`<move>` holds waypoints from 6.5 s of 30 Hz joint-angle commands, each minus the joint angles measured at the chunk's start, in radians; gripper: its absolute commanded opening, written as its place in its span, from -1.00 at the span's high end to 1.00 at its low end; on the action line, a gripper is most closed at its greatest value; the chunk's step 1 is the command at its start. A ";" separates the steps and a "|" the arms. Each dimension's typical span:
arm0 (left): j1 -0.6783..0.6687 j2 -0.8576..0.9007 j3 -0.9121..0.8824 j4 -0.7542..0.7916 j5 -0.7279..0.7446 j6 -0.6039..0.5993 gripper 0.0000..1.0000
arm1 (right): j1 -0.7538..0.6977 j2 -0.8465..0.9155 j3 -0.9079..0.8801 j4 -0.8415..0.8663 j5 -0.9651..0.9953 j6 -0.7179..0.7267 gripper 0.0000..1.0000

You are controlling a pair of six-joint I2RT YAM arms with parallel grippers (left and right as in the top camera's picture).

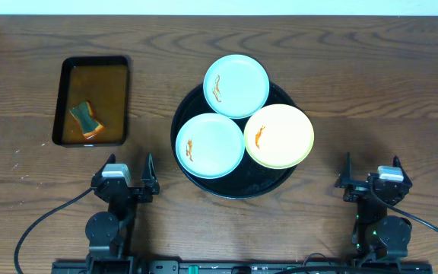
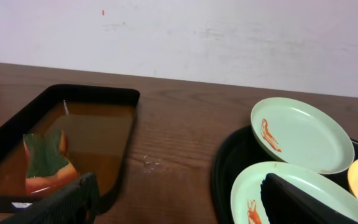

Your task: Clean dirty plates on tray and stack at the side

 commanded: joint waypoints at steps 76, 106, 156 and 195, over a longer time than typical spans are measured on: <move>-0.003 0.002 -0.012 -0.042 0.003 0.014 -0.68 | 0.046 0.002 -0.002 -0.004 -0.001 -0.005 -0.98; -0.002 0.233 0.632 -0.327 0.548 -0.056 -0.68 | 0.046 0.002 -0.002 -0.004 -0.001 -0.005 -0.99; 0.348 1.972 1.833 -1.064 -0.083 -0.295 -0.73 | 0.046 0.002 -0.002 -0.004 -0.001 -0.005 -0.99; 0.383 2.235 1.695 -0.917 -0.124 -0.219 -0.19 | 0.046 0.002 -0.002 -0.004 -0.001 -0.005 -0.98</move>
